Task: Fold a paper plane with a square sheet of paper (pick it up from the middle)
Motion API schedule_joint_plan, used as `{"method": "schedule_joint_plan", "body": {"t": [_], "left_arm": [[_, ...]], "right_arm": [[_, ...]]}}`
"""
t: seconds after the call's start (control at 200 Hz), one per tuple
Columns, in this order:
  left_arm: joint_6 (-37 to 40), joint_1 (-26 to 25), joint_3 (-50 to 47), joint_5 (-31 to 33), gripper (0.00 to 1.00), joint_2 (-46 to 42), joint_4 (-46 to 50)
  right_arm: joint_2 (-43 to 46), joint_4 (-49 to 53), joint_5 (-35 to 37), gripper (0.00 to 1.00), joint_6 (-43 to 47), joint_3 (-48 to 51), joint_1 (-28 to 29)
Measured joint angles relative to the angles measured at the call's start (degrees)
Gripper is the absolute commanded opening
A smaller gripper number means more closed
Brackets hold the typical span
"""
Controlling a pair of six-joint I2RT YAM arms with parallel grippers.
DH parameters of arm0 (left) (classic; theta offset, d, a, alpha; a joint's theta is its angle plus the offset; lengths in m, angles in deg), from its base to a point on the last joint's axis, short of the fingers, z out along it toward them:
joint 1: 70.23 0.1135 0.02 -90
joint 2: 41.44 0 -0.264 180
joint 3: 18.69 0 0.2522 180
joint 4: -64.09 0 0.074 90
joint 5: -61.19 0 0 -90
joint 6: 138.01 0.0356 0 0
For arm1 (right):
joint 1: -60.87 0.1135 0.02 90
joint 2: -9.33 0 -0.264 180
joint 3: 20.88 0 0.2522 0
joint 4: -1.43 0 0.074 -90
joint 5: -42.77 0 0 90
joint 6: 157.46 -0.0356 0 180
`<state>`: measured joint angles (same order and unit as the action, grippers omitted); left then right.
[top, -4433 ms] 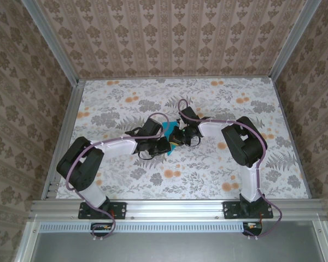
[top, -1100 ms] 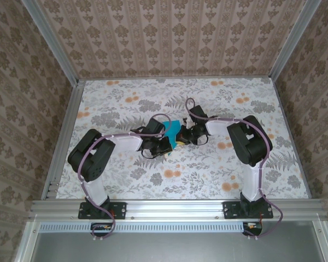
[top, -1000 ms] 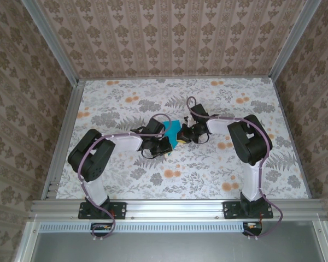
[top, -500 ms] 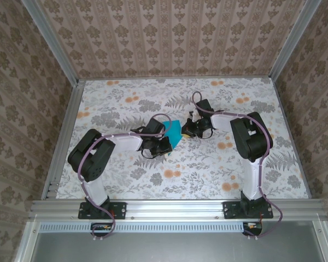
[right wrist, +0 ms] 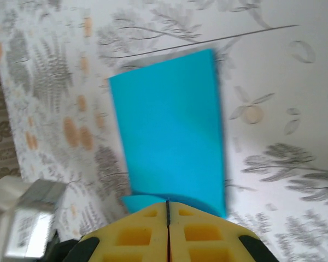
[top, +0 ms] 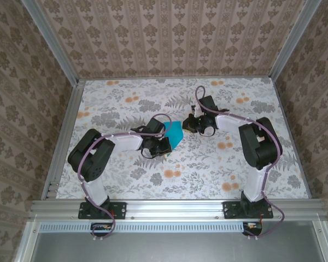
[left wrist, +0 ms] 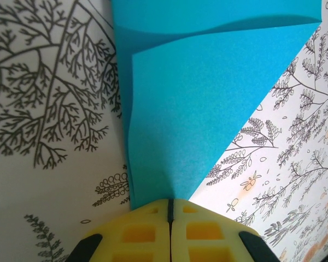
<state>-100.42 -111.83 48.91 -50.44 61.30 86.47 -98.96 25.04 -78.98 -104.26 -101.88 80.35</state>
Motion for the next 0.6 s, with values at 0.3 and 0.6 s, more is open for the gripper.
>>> {"method": "schedule_joint_plan", "body": {"t": [0.3,0.6], "left_arm": [[0.2,0.0,0.1,0.0,0.07,0.0,0.3],[0.2,0.0,0.1,0.0,0.07,0.0,0.3]], "right_arm": [[-1.3,-1.0,-0.5,0.05,-0.5,1.4,5.8],[-3.9,-0.7,-0.6,0.02,-0.4,2.3,6.8]]}}
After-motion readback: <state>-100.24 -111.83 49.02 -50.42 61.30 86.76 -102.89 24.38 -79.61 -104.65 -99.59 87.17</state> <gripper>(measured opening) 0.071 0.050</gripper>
